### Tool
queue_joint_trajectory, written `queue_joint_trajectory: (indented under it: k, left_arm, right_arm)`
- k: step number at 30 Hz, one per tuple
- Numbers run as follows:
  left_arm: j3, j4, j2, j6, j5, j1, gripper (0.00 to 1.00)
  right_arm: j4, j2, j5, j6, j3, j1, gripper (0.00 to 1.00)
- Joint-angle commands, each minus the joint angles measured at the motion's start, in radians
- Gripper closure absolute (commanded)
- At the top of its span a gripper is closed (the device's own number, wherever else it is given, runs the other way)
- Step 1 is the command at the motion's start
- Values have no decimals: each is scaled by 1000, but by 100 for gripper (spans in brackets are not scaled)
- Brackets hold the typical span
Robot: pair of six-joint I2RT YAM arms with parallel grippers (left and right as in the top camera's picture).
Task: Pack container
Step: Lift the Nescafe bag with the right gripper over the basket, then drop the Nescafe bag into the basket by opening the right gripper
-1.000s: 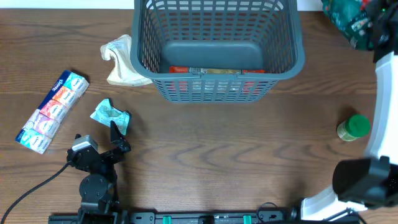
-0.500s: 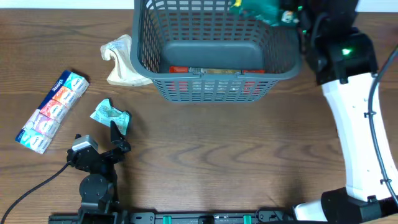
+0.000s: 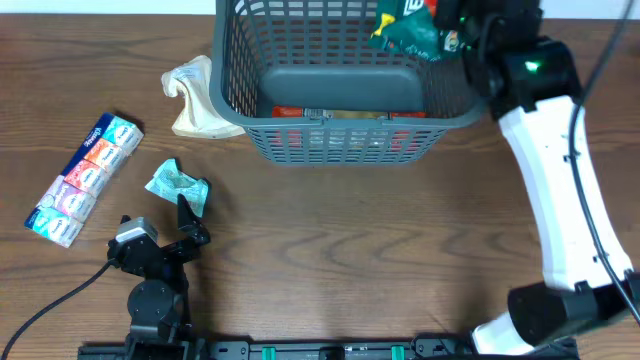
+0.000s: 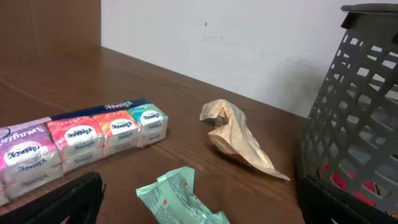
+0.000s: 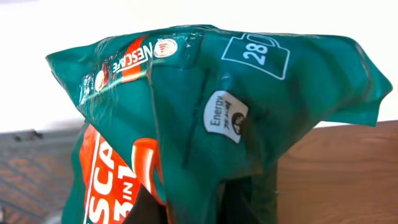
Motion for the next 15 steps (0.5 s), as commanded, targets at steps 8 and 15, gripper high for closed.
queue_joint_trajectory:
  k: [8,15]
  left_arm:
    - [-29,-14,-6,-10,-6,6,1]
    - [-29,-14,-6,-10,-6,6,1]
  right_arm:
    - [-40,13,-3,-28,32,108,99]
    - [-126,93,8,95,31,106,98]
